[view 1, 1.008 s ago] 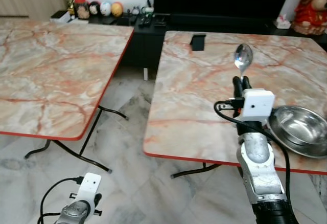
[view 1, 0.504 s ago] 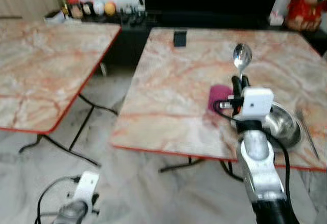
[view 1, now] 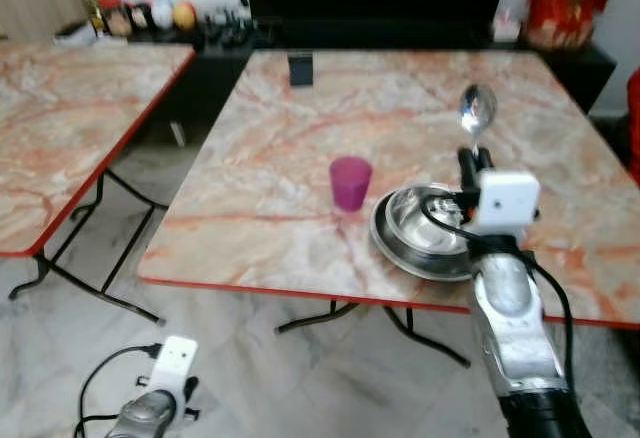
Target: Setting the table
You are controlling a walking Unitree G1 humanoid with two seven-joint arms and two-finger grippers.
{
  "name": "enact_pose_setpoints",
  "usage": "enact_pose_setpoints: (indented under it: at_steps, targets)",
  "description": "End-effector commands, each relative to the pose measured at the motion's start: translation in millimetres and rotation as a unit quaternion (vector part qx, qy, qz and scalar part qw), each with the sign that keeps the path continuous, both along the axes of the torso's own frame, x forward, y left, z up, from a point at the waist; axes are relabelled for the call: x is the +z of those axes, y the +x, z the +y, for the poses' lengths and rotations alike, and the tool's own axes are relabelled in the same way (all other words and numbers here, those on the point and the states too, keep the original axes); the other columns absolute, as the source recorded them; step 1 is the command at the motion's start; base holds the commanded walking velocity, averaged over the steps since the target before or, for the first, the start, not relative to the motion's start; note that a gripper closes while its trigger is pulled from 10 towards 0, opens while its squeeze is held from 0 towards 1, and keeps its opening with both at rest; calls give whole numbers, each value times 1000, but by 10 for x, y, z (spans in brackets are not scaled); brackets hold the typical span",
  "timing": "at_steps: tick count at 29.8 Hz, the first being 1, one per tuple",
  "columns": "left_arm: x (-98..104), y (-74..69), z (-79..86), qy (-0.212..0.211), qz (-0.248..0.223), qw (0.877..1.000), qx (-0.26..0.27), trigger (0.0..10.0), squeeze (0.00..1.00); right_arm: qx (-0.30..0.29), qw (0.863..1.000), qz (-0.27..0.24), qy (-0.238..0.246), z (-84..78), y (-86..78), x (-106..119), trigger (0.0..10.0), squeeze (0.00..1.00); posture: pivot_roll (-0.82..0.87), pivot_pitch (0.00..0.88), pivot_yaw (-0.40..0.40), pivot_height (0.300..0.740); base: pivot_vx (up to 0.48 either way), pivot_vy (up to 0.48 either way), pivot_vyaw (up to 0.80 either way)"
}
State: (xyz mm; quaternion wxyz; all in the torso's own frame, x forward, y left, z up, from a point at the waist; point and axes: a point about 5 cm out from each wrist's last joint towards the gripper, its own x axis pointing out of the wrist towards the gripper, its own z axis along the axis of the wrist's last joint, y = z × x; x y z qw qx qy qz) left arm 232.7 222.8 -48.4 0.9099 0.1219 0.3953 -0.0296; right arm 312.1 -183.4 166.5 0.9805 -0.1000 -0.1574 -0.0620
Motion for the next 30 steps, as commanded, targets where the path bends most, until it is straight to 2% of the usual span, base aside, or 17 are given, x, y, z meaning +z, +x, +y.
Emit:
enact_pose_setpoints:
  at_steps: [1, 13, 30]
  targets:
    - [2, -21, 76, 9, 7, 1000, 6, 10000, 0, 11, 1000, -7, 4, 69, 16, 41, 10000, 0, -14, 0, 12, 740, 0, -307, 0]
    - [0, -25, 75, 10, 7, 1000, 5, 10000, 0, 8, 1000, -4, 4, 62, 19, 33, 10000, 0, -13, 0, 12, 740, 0, -306, 0]
    - [11, -15, 81, 0, 1, 1000, 10, 10000, 0, -1, 1000, -2, 14, 44, 23, 26, 10000, 0, -14, 0, 21, 740, 0, 0, 0]
